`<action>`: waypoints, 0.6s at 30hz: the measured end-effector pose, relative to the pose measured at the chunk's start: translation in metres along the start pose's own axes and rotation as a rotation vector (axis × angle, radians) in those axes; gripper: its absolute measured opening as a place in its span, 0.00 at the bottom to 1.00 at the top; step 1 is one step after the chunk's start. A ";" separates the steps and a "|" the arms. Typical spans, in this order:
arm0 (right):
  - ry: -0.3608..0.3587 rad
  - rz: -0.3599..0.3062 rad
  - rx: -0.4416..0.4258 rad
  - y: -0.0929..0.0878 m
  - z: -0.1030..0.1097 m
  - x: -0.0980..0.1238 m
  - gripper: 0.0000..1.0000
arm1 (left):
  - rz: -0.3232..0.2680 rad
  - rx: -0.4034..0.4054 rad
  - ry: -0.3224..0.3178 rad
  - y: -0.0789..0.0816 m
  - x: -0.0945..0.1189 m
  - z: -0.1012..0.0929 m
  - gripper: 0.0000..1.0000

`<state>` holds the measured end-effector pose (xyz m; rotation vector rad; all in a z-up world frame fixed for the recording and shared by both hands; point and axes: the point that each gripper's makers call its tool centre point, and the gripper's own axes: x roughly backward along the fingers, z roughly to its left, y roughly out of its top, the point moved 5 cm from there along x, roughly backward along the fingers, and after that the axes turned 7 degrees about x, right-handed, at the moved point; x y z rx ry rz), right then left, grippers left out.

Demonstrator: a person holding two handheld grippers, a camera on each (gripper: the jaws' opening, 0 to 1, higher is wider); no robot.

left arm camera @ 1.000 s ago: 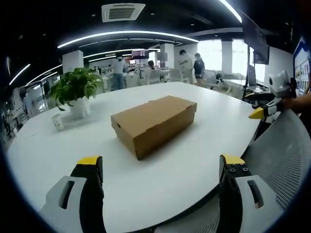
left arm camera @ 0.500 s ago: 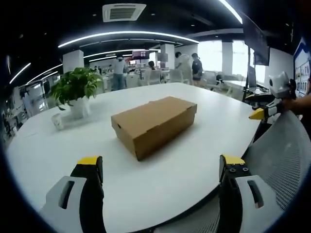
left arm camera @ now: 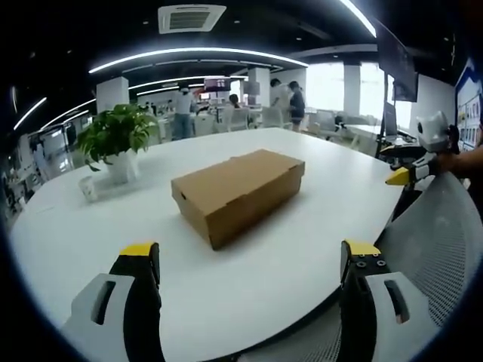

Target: Operate the shoe box by opening the lid, removing the specified soft item, and placing it in the target area until the item is outside and the box remains undamaged.

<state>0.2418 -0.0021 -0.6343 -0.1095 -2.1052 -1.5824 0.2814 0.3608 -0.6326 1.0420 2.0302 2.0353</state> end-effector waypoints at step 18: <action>0.007 0.002 0.010 0.004 -0.001 -0.001 0.98 | 0.021 0.006 -0.011 0.001 -0.001 -0.004 0.99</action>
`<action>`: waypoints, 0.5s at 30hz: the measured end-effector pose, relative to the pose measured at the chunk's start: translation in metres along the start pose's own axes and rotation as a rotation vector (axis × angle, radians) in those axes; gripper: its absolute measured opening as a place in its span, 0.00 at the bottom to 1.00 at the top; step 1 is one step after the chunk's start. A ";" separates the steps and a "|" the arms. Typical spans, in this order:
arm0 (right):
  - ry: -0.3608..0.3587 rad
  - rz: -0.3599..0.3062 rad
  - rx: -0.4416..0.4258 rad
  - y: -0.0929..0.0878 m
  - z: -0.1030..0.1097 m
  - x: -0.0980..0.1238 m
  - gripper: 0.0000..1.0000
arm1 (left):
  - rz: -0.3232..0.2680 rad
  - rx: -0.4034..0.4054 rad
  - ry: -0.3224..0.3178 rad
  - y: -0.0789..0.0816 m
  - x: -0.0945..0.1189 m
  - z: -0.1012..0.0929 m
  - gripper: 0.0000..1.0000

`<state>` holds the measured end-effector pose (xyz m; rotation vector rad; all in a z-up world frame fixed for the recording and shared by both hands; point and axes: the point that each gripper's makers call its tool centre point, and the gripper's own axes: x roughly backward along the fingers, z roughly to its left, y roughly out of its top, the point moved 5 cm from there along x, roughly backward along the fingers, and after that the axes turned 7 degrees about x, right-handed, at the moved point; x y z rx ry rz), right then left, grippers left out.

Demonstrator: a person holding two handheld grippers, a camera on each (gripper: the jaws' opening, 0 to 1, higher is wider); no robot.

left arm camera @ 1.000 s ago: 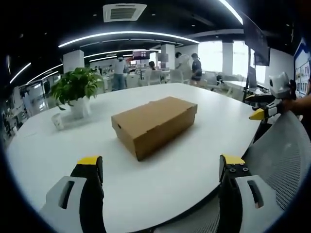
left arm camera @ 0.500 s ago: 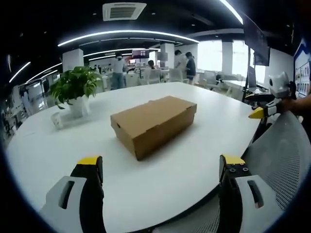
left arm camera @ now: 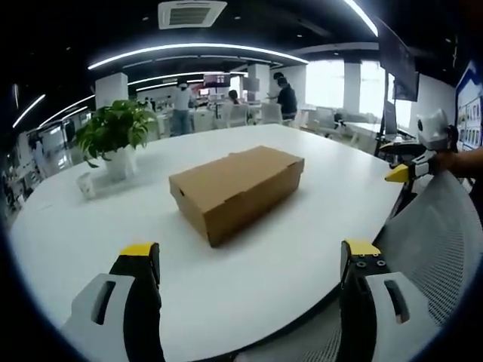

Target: Operate the shoe box by opening the lid, removing the specified soft item, and placing it in the target area until the item is outside and the box remains undamaged.

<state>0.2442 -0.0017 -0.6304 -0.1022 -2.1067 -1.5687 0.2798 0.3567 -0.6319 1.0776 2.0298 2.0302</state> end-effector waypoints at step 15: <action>0.029 0.001 0.023 0.007 -0.001 -0.004 0.99 | 0.000 0.027 0.006 0.008 0.000 0.004 0.99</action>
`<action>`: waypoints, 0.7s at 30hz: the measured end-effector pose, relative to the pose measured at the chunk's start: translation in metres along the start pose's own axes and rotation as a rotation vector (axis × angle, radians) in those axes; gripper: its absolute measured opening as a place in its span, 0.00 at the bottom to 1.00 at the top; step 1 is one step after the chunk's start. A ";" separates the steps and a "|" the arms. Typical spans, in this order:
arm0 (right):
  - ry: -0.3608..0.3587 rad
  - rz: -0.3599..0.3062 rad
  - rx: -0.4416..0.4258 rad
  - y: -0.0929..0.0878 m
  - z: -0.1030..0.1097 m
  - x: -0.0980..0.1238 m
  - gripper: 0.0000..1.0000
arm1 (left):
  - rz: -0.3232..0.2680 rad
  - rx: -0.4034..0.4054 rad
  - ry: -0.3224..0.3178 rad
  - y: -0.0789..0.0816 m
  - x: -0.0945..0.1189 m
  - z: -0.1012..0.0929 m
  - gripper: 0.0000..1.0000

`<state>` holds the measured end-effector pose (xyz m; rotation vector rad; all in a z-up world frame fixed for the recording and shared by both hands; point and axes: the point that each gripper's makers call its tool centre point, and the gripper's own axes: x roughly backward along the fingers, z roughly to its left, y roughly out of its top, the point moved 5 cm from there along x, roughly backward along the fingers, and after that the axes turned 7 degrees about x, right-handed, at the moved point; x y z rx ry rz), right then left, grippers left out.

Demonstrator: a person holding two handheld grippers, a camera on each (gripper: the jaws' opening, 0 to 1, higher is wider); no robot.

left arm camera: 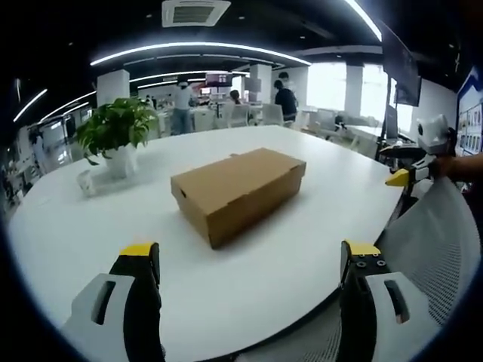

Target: Operate the shoe box by opening the lid, removing the specified soft item, and placing it in the target area until the item is outside and the box remains undamaged.

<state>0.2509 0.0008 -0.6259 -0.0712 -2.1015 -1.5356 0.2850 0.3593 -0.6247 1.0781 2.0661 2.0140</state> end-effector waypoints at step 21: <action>0.089 0.004 0.066 0.021 -0.001 -0.022 0.98 | 0.011 -0.030 0.009 0.014 -0.007 0.013 0.99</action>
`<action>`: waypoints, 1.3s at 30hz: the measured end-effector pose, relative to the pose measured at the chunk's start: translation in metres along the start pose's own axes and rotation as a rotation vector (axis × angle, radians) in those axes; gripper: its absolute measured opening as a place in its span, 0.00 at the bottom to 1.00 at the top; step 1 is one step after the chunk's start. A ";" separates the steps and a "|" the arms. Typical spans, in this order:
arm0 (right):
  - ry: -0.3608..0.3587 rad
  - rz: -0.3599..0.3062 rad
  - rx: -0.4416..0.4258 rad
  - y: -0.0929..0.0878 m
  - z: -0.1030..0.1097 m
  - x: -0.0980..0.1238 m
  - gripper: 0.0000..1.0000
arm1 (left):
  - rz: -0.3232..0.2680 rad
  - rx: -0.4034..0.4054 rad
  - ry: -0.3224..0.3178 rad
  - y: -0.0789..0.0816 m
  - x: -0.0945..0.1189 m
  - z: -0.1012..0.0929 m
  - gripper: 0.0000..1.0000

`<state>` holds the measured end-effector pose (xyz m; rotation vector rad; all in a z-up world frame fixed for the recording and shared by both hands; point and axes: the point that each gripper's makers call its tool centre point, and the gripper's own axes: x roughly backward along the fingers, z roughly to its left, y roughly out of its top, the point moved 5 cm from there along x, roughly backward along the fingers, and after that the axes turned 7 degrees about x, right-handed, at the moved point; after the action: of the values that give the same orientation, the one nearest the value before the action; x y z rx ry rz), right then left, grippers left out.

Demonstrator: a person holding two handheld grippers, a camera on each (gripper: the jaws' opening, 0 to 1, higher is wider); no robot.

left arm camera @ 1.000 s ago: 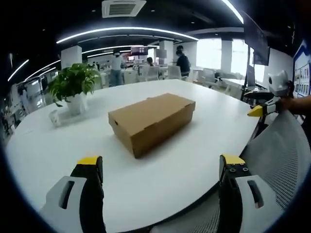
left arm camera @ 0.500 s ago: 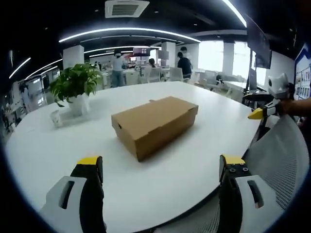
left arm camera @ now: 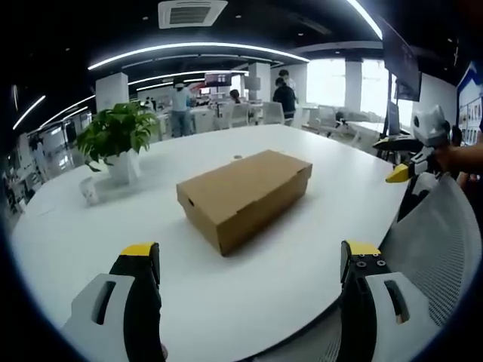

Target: Operate the shoe box by opening the lid, removing the specified soft item, and placing it in the target area until the item is outside and the box remains undamaged.

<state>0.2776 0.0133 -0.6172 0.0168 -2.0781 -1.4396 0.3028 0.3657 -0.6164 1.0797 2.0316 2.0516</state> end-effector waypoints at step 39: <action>0.102 -0.002 0.032 0.015 -0.005 -0.038 0.97 | 0.045 -0.009 0.004 0.004 -0.036 0.008 0.97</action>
<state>0.3155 0.0279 -0.6208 0.1030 -2.0184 -1.3779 0.3359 0.3543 -0.6290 1.1303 2.0161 2.0836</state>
